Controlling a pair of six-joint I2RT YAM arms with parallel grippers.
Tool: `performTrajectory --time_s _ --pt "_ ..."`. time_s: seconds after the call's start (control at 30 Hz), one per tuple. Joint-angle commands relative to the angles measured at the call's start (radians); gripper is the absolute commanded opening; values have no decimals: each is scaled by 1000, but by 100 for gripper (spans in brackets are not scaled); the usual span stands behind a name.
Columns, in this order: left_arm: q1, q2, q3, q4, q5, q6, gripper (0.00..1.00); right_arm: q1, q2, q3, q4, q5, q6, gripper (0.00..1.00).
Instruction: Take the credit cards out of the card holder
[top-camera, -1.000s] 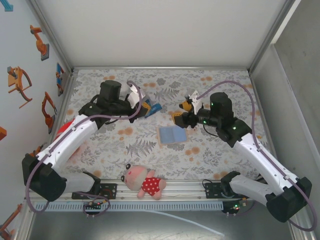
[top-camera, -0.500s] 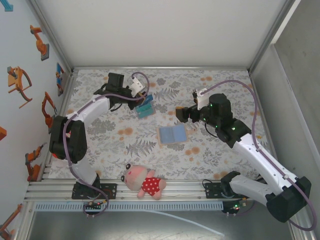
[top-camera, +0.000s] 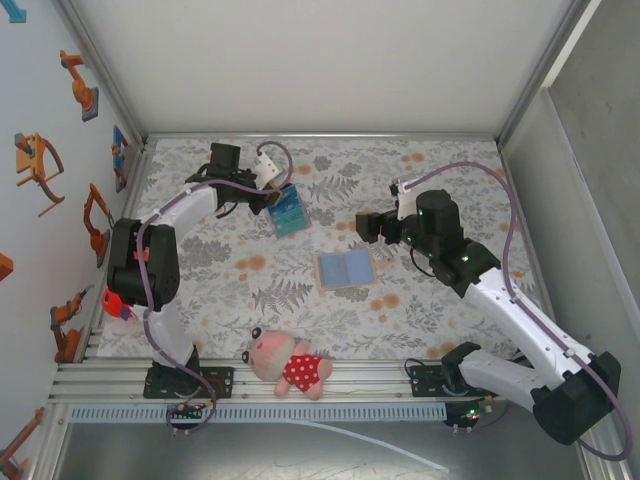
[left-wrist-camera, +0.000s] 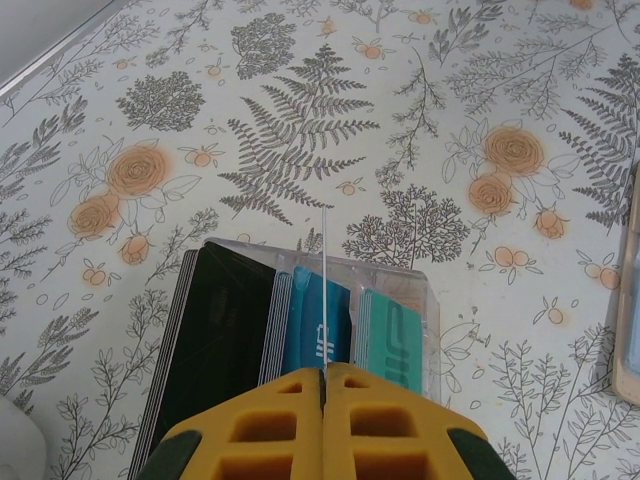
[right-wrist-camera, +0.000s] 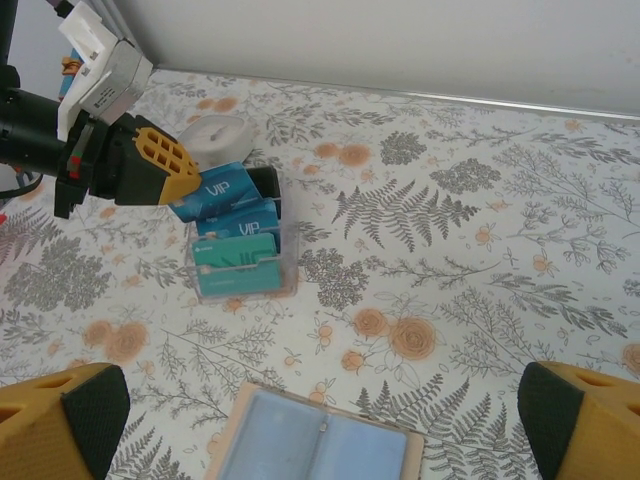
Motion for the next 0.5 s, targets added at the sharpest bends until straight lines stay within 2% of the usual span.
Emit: performTrajectory --time_s 0.0,0.47 --pt "9 22 40 -42 37 49 0 2 -7 -7 21 16 18 99" --pt "13 107 113 -120 19 102 0 2 -3 -6 29 24 16 99"
